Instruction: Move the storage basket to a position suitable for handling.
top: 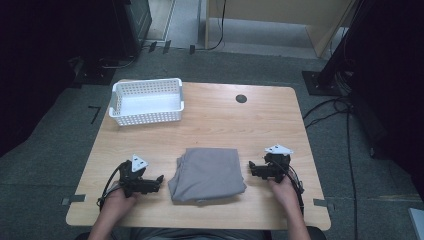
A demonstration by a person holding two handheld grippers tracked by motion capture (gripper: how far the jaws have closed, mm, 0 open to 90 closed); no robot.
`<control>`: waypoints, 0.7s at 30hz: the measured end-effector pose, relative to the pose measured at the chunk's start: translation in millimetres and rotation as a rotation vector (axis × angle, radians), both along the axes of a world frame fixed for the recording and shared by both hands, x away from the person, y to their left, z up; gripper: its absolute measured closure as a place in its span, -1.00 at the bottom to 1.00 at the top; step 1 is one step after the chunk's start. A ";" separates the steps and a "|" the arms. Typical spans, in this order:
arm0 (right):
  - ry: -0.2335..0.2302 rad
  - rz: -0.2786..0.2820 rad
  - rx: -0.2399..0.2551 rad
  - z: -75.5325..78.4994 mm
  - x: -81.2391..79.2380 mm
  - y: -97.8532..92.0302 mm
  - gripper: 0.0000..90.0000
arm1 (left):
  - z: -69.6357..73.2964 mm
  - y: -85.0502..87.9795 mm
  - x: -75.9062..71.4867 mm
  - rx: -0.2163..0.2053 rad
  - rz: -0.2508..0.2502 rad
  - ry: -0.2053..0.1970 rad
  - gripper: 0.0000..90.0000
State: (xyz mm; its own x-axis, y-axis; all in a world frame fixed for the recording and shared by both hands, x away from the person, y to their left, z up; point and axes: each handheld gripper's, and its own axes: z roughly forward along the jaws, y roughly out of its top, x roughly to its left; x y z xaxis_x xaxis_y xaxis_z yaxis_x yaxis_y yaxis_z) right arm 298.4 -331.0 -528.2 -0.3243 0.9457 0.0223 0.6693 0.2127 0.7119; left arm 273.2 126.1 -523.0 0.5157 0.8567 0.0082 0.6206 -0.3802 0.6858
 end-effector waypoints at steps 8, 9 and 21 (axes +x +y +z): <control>0.001 -0.005 0.000 0.0 -0.3 0.4 -1.00 | 0.0 0.0 0.0 0.000 0.000 0.000 -1.00; 0.001 -0.005 0.000 0.0 -0.3 0.4 -1.00 | 0.0 0.0 0.0 0.000 0.000 0.000 -1.00; 0.006 -0.003 0.003 3.5 -0.9 -0.9 -0.76 | 0.0 0.0 0.0 0.000 0.000 0.000 -1.00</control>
State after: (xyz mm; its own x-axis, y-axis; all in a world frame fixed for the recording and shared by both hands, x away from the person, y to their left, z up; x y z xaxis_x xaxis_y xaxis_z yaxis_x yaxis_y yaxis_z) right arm 297.5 -331.9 -524.7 -0.3214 0.9465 0.0274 0.6738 0.2083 0.7090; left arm 273.2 126.1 -523.0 0.5154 0.8569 0.0082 0.6208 -0.3800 0.6857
